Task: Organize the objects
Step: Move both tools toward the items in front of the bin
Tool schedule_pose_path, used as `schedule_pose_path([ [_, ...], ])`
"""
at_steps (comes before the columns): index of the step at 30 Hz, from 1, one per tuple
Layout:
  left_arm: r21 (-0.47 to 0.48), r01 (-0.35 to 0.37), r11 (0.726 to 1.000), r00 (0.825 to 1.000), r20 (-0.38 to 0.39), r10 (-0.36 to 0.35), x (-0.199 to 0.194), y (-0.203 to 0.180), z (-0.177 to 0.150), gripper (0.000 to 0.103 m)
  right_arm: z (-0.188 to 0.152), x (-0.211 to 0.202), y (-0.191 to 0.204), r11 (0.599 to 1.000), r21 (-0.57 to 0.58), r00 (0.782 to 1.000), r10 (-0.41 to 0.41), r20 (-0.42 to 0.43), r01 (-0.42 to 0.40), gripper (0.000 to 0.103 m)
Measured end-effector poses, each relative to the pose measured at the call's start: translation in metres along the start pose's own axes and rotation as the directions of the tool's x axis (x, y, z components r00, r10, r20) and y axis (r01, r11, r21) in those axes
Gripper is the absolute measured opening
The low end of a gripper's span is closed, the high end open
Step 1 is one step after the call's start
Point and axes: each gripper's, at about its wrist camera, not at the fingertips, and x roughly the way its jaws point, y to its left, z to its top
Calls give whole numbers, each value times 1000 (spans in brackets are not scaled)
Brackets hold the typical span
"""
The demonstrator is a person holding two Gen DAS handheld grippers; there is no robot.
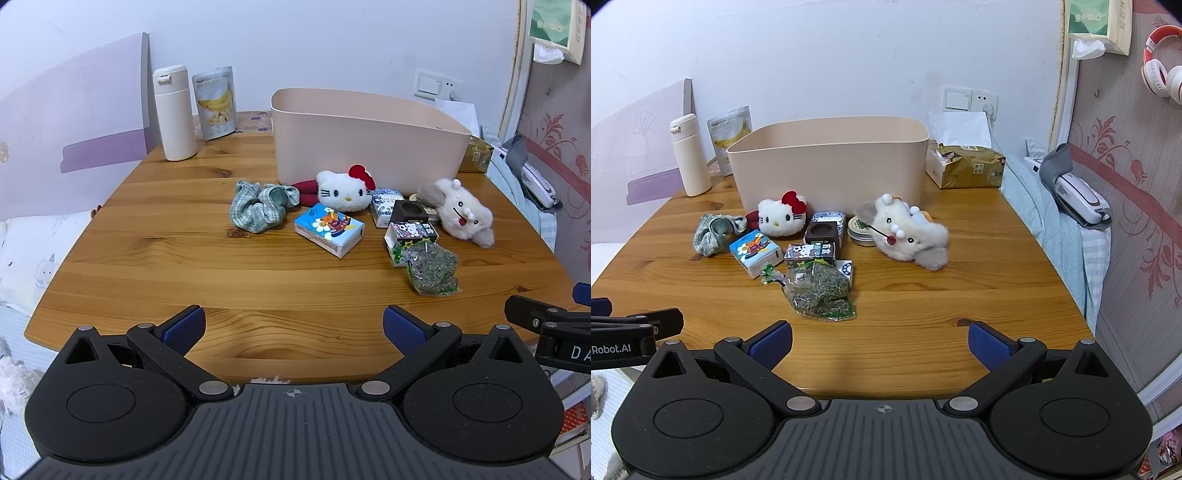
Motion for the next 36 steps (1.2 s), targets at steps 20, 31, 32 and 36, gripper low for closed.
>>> schedule_pose_path([
  [20,-3,0,1000,1000,-10,0,4,1,0,103,1,4,0,1000,12,1000,0,-10,1,103],
  [31,-4,1,1000,1000,-13,-1,6,1,-1,103,1,7,1,1000,13,1000,-3,-17,3,103],
  [32,-3,2,1000,1000,-13,-2,6,1,-1,103,2,8,1,1000,12,1000,-3,-19,4,103],
  [36,-1,1,1000,1000,-13,-1,7,2,-1,103,3,10,2,1000,14,1000,-2,-23,2,103],
])
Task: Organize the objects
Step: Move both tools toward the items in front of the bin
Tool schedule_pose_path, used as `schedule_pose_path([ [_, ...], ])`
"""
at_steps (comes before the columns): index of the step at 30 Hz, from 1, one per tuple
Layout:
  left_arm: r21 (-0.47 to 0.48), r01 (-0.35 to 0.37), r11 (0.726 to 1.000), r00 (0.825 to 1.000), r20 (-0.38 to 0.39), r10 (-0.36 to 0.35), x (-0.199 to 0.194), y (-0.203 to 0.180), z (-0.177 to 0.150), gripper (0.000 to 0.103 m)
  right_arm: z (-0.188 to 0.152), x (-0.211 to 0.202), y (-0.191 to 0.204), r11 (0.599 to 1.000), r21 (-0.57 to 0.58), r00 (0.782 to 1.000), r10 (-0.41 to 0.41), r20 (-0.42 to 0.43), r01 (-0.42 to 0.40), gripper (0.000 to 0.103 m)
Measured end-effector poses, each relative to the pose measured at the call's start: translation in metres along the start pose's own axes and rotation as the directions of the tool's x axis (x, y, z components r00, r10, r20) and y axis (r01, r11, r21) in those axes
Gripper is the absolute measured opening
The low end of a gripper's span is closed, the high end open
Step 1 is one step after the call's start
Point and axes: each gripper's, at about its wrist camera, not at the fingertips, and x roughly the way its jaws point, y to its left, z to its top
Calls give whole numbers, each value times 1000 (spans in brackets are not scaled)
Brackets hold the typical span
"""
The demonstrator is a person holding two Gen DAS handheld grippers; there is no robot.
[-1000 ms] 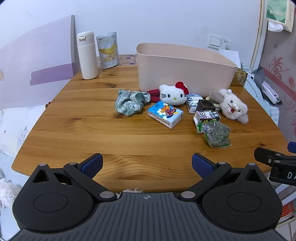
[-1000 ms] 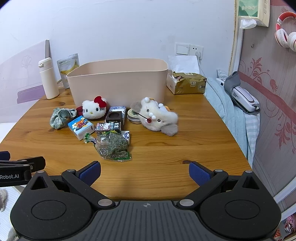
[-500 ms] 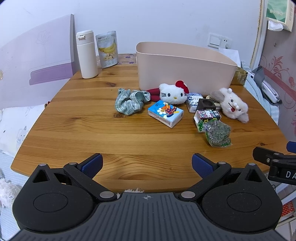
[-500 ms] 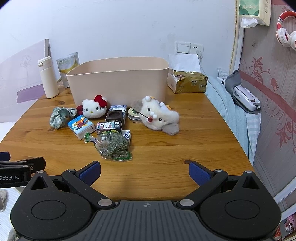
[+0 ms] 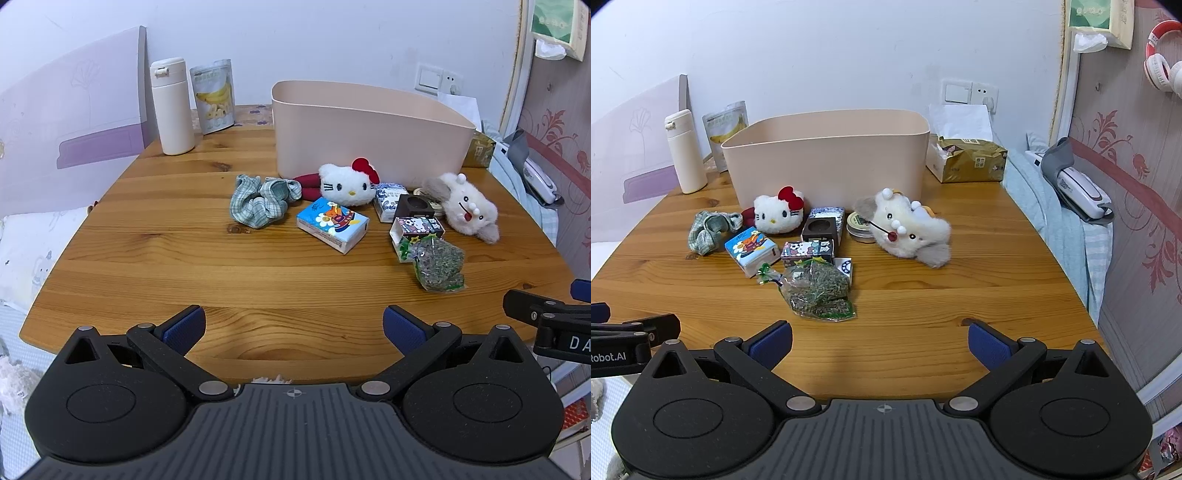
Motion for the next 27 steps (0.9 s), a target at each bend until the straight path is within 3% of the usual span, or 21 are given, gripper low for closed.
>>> schedule_pose_path([
  [15,-3,-23,1000,1000,10,23,22,13,10,103,5,17,9,1000,-14,1000,2,-9,-3,103],
  [27,57,-50,997,997,56,47,46,21,26,103,11,44,15,1000,-11,999,10,-30,-10,103],
])
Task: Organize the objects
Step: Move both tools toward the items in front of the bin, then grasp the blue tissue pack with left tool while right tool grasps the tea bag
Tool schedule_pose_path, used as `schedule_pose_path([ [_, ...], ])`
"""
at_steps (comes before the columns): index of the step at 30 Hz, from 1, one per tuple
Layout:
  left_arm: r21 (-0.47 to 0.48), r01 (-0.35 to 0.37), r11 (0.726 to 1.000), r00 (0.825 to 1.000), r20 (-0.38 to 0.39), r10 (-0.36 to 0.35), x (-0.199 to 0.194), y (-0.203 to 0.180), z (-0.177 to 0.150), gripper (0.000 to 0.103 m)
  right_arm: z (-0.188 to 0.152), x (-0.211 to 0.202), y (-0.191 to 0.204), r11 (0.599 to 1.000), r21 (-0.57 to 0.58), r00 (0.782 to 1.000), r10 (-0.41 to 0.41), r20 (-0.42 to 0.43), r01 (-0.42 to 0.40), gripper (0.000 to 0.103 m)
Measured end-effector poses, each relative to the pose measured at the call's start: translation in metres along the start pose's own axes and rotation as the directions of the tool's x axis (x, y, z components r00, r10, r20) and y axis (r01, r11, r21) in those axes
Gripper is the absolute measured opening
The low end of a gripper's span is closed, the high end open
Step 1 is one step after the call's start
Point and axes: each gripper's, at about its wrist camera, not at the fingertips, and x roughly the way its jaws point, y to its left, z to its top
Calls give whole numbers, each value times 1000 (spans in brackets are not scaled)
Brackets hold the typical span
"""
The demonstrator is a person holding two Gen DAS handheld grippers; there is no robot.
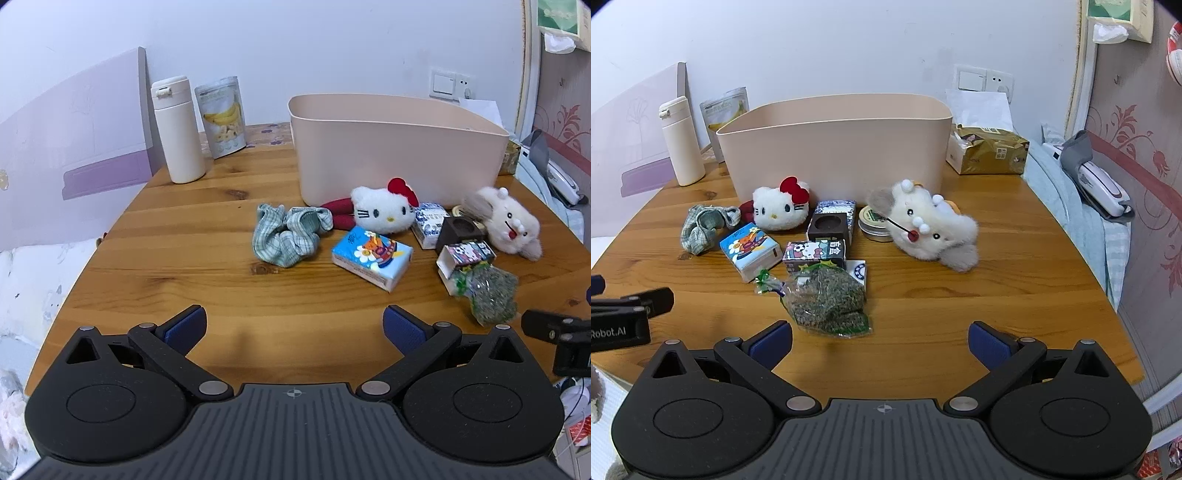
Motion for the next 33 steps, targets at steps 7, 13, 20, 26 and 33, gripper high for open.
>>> schedule_pose_path([
  [7,18,23,1000,1000,-7,-23,21,6,11,103,4,19,9,1000,-19,999,5,-35,-6,103],
  [13,45,57,997,998,-21,-56,39,7,18,103,7,35,18,999,-52,998,-1,-63,-2,103],
  [20,96,92,991,994,-66,-85,58,2,23,103,11,48,19,998,-58,994,11,-110,-17,102],
  [26,125,154,980,984,-107,-141,71,0,23,103,13,60,22,998,-66,988,-2,-154,-8,96],
  [33,155,207,966,975,-118,-190,83,-9,28,103,17,69,21,998,-59,989,27,-143,-36,96],
])
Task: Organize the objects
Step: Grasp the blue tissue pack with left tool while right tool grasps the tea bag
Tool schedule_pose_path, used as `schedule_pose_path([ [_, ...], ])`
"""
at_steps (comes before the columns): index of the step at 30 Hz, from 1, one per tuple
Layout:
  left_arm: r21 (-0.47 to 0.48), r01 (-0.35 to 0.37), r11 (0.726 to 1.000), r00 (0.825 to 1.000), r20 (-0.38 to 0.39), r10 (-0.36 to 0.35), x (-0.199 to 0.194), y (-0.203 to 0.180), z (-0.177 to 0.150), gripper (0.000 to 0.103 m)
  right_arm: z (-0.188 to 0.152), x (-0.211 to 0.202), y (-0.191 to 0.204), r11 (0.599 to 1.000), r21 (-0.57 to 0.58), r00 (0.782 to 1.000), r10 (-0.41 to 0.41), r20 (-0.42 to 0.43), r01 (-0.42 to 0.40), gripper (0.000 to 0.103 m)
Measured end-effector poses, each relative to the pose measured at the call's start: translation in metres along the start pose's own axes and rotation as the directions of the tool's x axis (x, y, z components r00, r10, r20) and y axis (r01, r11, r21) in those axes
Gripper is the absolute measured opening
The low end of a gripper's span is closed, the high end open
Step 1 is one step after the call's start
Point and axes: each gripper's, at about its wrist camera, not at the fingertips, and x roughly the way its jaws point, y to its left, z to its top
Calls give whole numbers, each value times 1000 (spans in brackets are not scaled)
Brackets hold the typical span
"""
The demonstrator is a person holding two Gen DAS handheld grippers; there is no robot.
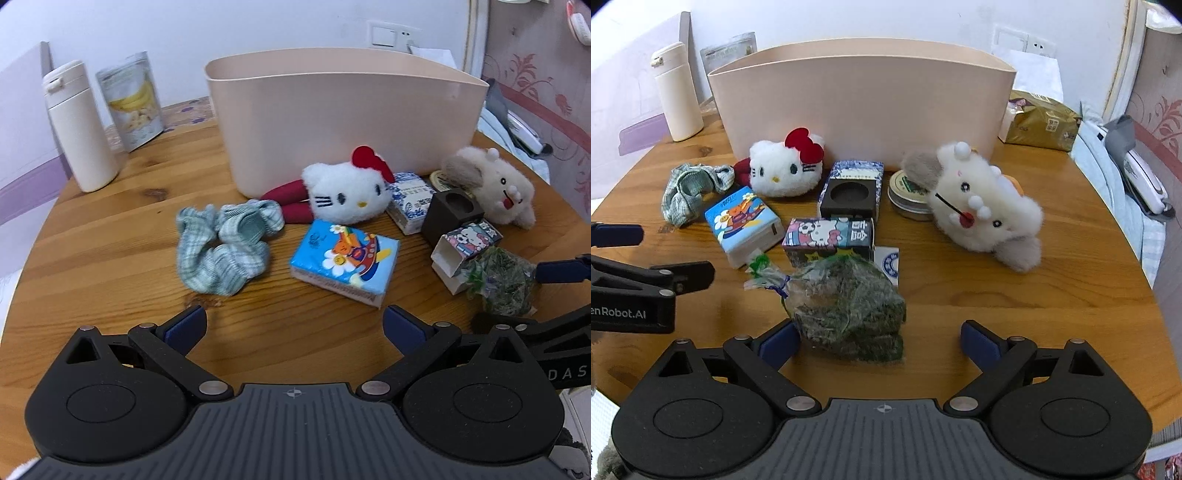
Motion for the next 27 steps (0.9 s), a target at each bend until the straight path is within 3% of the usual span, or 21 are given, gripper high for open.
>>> schedule_pose_path([
  [8,60,16,998,1000,18,-17,13,-15,10,103,1,5,-7,1000,-10,999,12,32,-12,95],
  [19,72,47,996,999,5,-48,34,-32,18,103,3,4,-24,1000,-15,998,20,60,-19,77],
  [25,56,41,998,999,15,-42,40,-39,22,103,4,4,-35,1000,-7,996,15,84,-14,62],
  [27,47,52,998,998,21,-53,41,-40,23,94,5,5,-37,1000,-8,996,17,86,-17,59],
])
